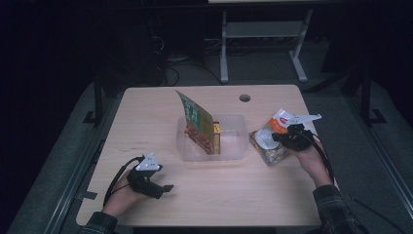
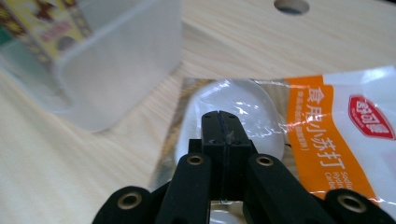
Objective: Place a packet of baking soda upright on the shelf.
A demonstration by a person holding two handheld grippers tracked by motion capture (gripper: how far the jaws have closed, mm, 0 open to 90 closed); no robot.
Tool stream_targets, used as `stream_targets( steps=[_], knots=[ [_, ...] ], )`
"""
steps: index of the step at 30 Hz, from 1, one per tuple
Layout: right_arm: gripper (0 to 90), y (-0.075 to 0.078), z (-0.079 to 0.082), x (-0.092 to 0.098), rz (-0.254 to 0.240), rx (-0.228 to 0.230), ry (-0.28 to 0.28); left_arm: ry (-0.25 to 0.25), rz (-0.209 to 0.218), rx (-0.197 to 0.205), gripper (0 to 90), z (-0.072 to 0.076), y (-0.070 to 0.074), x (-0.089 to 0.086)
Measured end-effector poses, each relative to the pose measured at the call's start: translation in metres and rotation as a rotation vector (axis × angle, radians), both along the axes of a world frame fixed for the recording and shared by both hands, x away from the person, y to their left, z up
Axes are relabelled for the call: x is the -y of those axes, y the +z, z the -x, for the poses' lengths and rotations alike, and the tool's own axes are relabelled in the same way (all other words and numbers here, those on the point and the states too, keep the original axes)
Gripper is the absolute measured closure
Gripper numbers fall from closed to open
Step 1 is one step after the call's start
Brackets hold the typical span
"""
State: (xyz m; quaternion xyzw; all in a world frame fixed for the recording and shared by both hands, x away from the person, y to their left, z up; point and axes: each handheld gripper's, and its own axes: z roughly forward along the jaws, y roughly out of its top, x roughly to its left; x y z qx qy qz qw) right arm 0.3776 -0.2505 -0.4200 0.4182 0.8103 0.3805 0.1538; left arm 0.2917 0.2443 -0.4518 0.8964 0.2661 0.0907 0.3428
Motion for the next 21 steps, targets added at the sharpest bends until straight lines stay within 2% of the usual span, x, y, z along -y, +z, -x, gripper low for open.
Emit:
stream_targets(
  steps=[1,3,4,9,10,12,16,21],
  knots=[
    [89.7,0.000,0.000,0.000,0.000,0.000,0.000,0.000,0.000,0.000,14.1,0.000,0.000,0.000],
    [89.7,-0.008,-0.007,0.000,0.005,-0.031,0.005,-0.001,0.000,-0.001,14.1,0.000,0.000,0.000],
    [89.7,-0.014,-0.012,-0.003,0.022,-0.044,0.018,-0.001,-0.004,-0.003,14.1,0.000,0.000,0.000],
    [89.7,-0.022,-0.021,-0.015,0.048,-0.031,0.042,-0.006,-0.010,-0.004,14.1,0.000,-0.001,0.001],
    [89.7,-0.027,-0.024,-0.019,0.084,-0.026,0.047,-0.008,-0.011,-0.007,14.2,0.000,-0.001,0.001],
    [89.8,-0.030,-0.027,-0.018,0.073,-0.030,0.050,-0.007,-0.016,-0.009,14.2,0.000,-0.002,0.001],
    [90.0,-0.032,-0.026,-0.014,0.054,-0.058,0.046,-0.005,-0.016,-0.009,14.2,0.000,-0.002,0.000],
    [90.0,-0.030,-0.020,-0.014,0.085,-0.062,0.071,0.000,-0.012,-0.006,14.1,0.001,-0.002,-0.001]
  ],
)
